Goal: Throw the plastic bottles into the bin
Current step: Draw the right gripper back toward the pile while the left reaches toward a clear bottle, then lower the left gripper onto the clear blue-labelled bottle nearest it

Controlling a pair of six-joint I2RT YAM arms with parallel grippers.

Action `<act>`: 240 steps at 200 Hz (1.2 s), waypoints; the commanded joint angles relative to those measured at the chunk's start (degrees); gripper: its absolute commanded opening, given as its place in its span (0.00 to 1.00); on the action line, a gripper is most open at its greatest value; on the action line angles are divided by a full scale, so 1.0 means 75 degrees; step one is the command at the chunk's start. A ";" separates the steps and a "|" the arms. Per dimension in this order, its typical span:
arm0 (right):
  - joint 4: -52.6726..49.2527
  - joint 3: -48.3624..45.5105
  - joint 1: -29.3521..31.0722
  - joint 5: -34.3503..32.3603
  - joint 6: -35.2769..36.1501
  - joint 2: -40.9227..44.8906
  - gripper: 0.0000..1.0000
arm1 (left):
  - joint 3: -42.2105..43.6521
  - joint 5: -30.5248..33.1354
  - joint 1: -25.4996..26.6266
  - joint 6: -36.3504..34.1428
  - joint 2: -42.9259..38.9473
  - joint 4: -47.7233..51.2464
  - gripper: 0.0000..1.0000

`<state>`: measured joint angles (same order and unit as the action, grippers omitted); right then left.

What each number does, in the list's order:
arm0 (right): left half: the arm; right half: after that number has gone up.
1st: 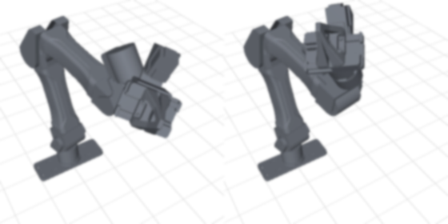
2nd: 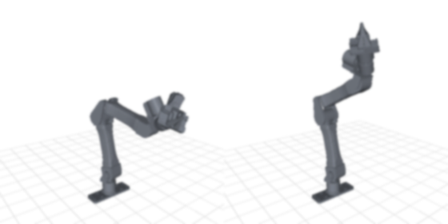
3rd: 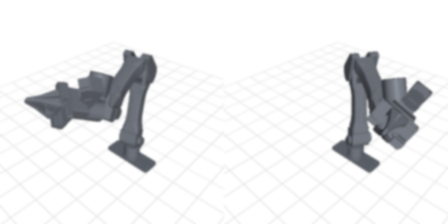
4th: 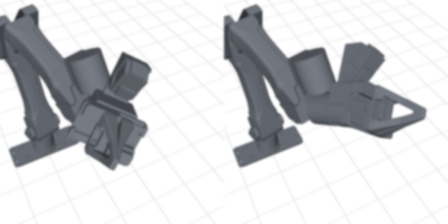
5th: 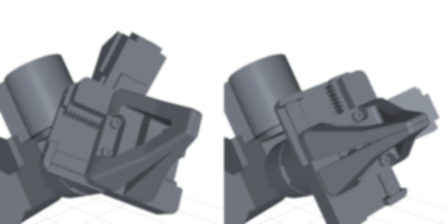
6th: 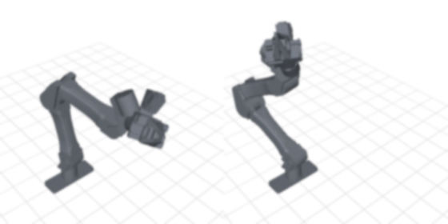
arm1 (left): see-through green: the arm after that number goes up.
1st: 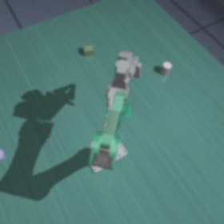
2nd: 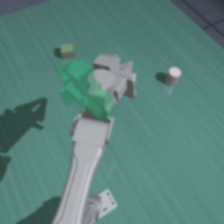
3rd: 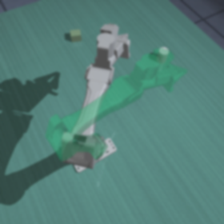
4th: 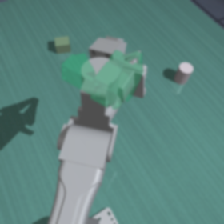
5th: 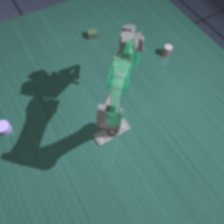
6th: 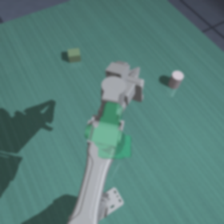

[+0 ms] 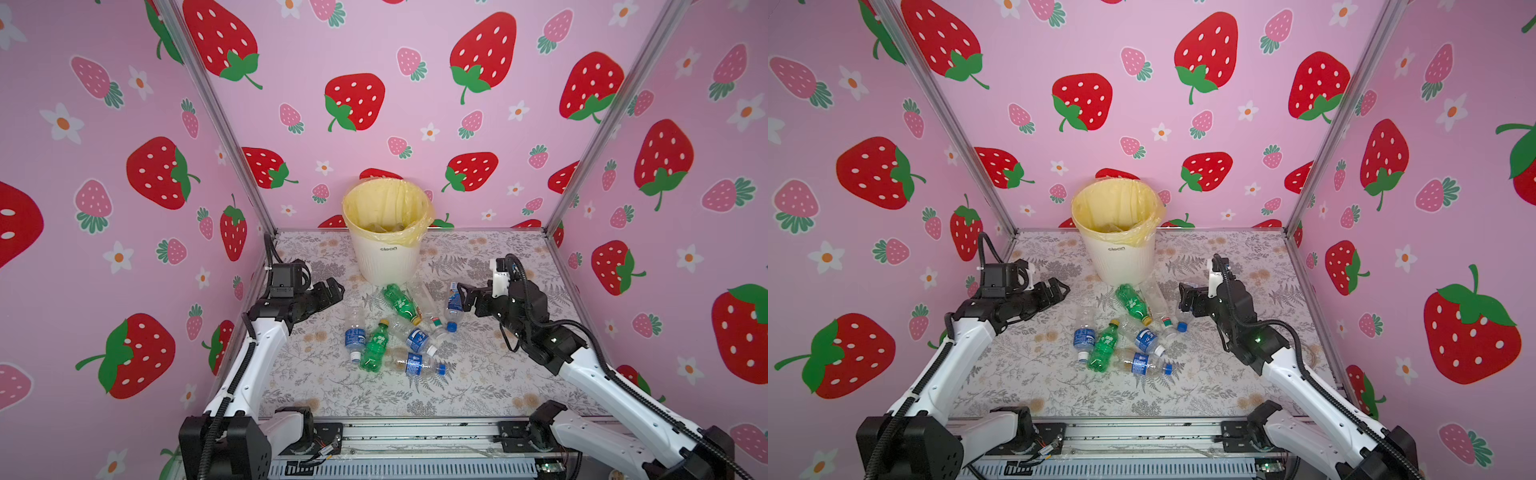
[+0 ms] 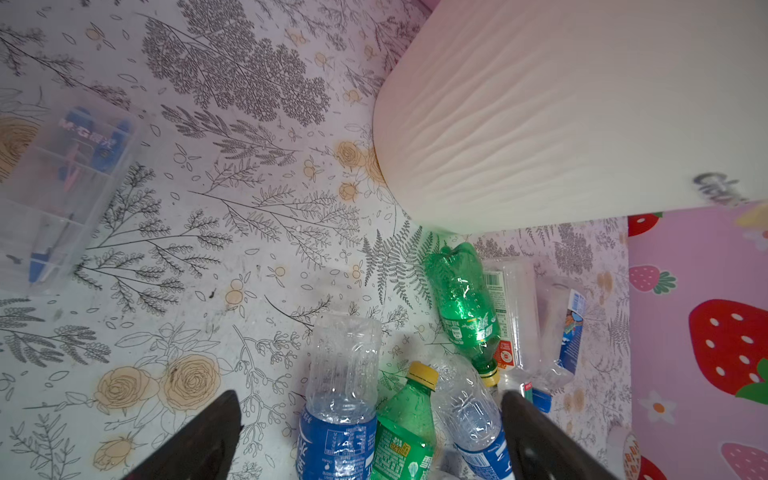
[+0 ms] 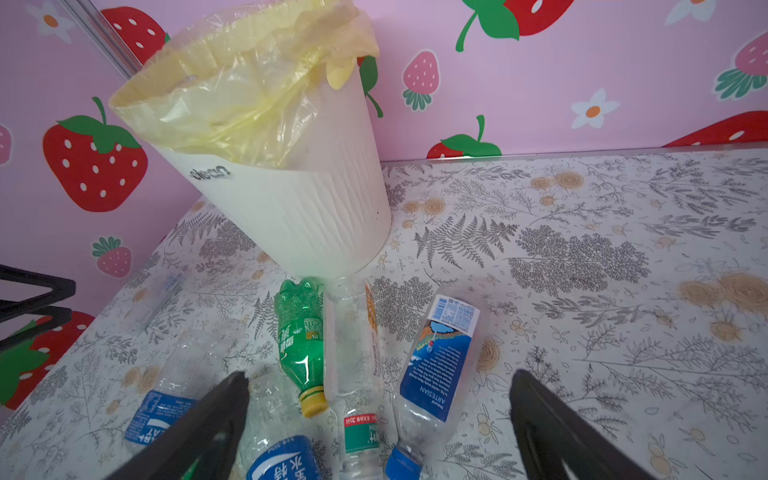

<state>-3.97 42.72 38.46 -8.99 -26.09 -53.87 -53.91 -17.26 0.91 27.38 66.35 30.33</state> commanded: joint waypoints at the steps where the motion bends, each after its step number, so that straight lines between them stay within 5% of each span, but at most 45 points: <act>1: -0.0197 -0.0240 -0.0030 0.0066 0.0037 0.0171 0.99 | 0.0107 0.0597 0.0542 0.0304 -0.0168 0.0173 0.99; 40: -0.0387 -0.0609 -0.0030 0.0326 0.0093 0.0180 0.99 | 0.0210 0.1432 0.1492 0.0307 -0.0104 0.0473 0.99; 77: -0.0381 -0.1072 -0.0036 0.0414 -0.0229 0.0693 0.99 | 0.0208 0.1958 0.1662 -0.0024 0.0403 0.0854 0.99; 116: -0.0548 -0.1210 -0.0042 0.0339 -0.0330 0.0942 0.99 | 0.0397 0.1563 0.1831 -0.0417 0.0586 0.0287 0.99; 181: -0.0567 -0.1398 -0.0042 0.0284 -0.0507 0.0949 0.99 | 0.0271 0.2549 0.2474 -0.0372 0.1363 0.0534 0.99; 240: -0.0707 -0.1170 -0.0055 0.0319 -0.0365 0.0741 0.99 | 0.0521 0.2580 0.2936 -0.0085 0.1727 0.0144 1.00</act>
<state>-8.29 32.67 38.35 -6.50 -28.80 -48.45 -51.09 0.12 22.04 25.52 78.06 32.21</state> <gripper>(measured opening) 0.994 0.993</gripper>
